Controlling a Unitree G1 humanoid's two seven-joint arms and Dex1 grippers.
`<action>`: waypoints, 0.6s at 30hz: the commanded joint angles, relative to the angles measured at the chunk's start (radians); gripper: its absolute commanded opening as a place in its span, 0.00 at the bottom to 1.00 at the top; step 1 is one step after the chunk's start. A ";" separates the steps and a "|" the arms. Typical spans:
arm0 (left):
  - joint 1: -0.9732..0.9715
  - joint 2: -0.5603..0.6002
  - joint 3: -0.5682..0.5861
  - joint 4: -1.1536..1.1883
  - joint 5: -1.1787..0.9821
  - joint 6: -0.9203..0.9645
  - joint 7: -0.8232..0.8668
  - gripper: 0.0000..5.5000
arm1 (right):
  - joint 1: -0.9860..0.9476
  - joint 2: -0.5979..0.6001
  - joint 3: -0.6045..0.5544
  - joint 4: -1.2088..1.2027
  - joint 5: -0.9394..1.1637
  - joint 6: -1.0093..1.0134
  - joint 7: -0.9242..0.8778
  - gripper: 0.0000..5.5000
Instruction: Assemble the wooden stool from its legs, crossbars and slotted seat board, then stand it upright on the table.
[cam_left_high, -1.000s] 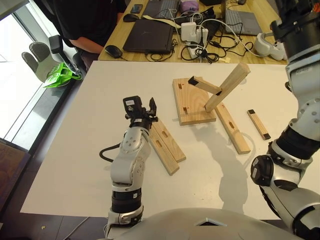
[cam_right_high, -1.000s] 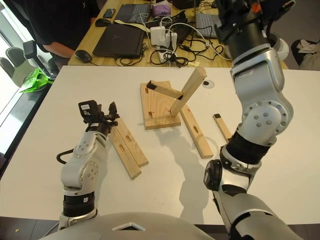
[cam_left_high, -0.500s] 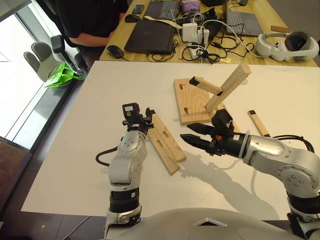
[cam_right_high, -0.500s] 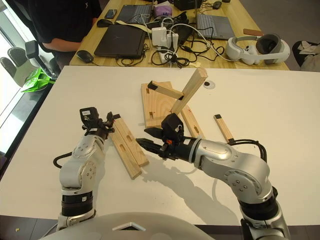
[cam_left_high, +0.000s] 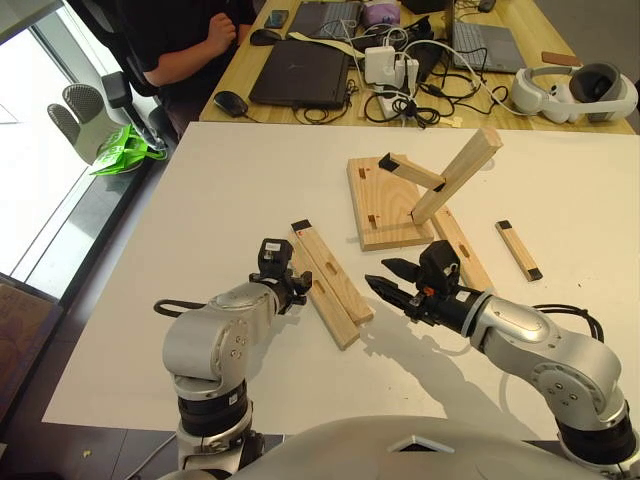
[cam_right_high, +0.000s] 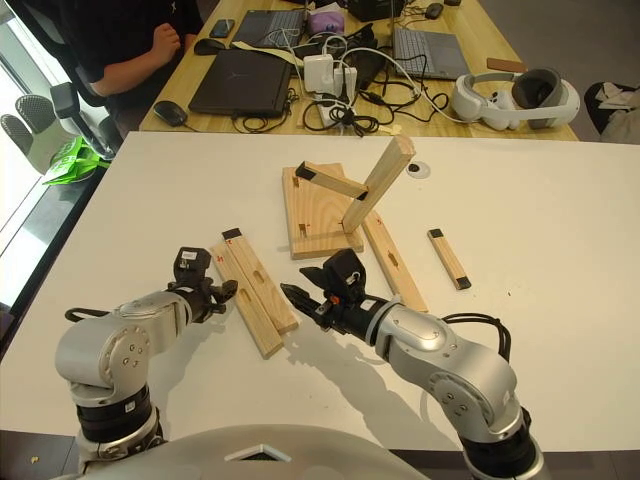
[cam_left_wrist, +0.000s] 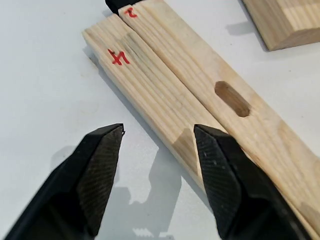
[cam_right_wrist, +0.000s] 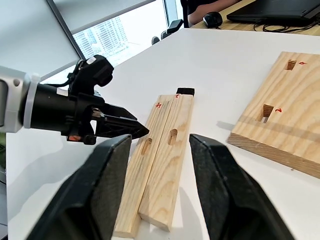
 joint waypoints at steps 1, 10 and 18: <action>-0.065 -0.039 0.027 0.075 -0.019 0.012 0.010 0.47 | 0.002 0.038 0.008 -0.013 -0.037 -0.012 -0.031 0.39; -0.241 -0.033 0.079 0.367 0.002 0.007 -0.004 0.47 | -0.003 0.079 0.006 0.002 -0.089 -0.023 -0.030 0.39; -0.259 0.020 -0.022 0.397 -0.025 -0.098 -0.083 0.47 | -0.002 0.089 -0.011 0.012 -0.110 -0.029 -0.019 0.39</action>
